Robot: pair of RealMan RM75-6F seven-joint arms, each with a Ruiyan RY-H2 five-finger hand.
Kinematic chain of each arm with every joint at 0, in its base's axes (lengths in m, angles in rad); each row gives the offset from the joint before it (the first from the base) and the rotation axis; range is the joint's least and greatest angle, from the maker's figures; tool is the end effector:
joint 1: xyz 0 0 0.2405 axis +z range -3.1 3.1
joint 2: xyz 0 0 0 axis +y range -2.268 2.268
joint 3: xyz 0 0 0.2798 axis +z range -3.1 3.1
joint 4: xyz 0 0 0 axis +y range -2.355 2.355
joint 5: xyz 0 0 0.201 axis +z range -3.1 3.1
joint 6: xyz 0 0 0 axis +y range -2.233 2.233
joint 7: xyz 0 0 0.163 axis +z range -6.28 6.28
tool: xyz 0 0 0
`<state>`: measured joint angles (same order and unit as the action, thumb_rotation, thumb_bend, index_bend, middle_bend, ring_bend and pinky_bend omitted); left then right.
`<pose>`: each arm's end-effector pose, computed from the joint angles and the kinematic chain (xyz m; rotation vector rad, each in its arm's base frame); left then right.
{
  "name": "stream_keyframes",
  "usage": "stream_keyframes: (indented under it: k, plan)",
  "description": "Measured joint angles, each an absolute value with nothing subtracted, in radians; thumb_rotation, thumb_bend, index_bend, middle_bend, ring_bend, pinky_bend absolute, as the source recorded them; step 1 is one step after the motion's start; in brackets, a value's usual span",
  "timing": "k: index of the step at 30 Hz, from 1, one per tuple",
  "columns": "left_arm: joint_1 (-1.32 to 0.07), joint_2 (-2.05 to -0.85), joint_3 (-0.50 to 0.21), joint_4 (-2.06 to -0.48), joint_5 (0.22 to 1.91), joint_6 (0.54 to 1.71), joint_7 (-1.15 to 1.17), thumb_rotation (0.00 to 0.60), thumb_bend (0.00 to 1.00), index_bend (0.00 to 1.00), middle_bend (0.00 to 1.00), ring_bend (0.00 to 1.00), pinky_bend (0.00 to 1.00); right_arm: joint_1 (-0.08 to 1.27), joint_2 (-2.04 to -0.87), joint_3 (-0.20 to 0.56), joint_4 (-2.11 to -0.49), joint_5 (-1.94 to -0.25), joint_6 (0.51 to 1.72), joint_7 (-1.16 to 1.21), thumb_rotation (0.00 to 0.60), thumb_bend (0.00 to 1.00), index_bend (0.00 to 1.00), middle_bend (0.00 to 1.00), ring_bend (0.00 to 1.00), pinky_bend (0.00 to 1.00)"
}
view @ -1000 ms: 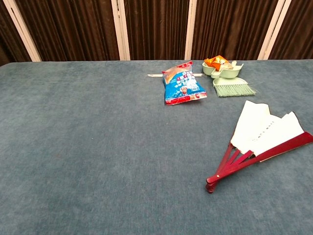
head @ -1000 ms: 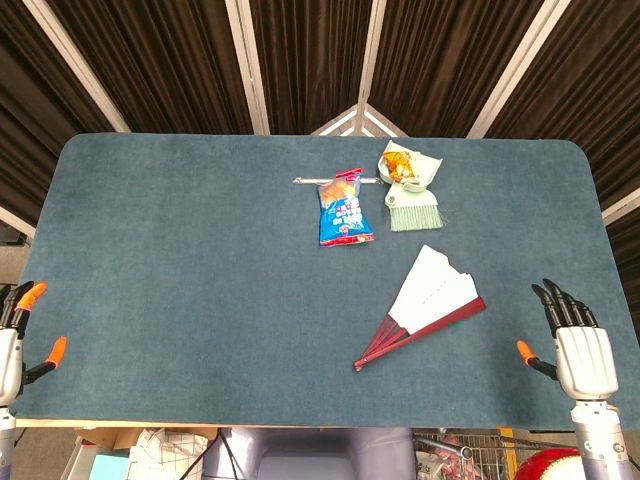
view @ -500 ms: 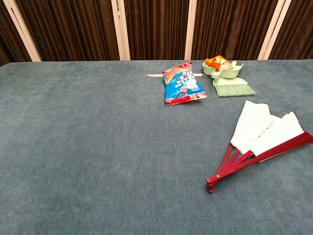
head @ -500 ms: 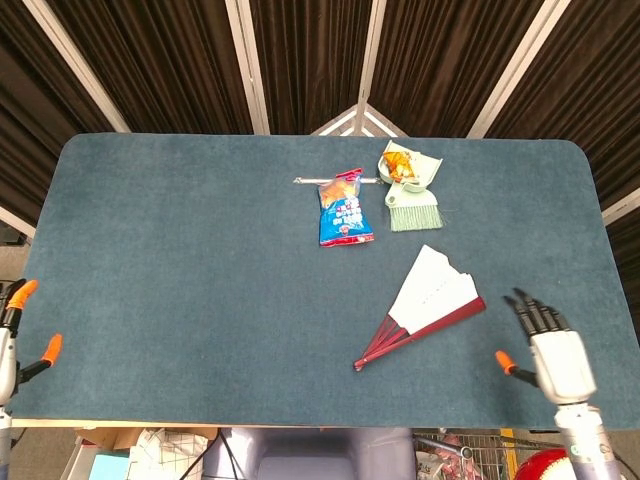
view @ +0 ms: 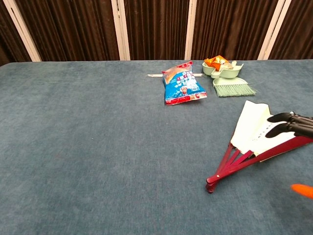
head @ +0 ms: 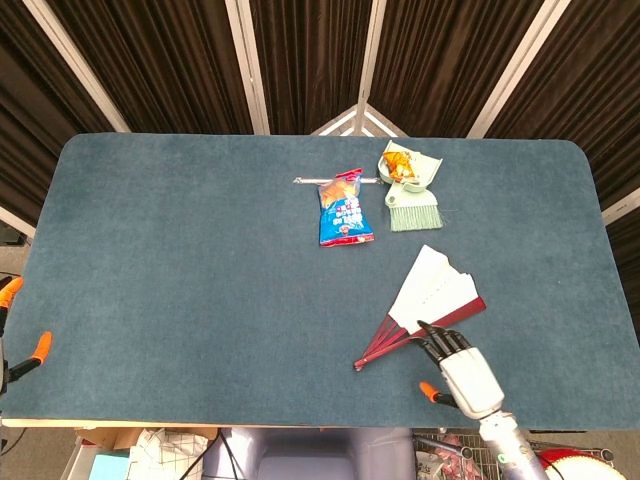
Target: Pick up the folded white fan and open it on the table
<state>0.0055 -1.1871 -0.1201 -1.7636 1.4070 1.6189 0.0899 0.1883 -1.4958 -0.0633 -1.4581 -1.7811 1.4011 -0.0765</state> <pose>-0.3154 0.1811 0.1798 -1.1031 -0.9490 -0.9878 -0.2577 -0.1939 0.0212 1.7819 -0.9239 1.1393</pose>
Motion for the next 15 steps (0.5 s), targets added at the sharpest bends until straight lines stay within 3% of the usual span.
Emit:
stream_keyframes:
  k: [15]
  plan:
    - [0.001,-1.19,-0.121,-1.769,1.393,1.608,0.104,0.6,0.44,0.14,0.07,0.0,0.03,0.249,-1.66,0.007,-1.269,-1.748,1.356,-0.185,0.6,0.24,0.33,0.13,0.19,0.24]
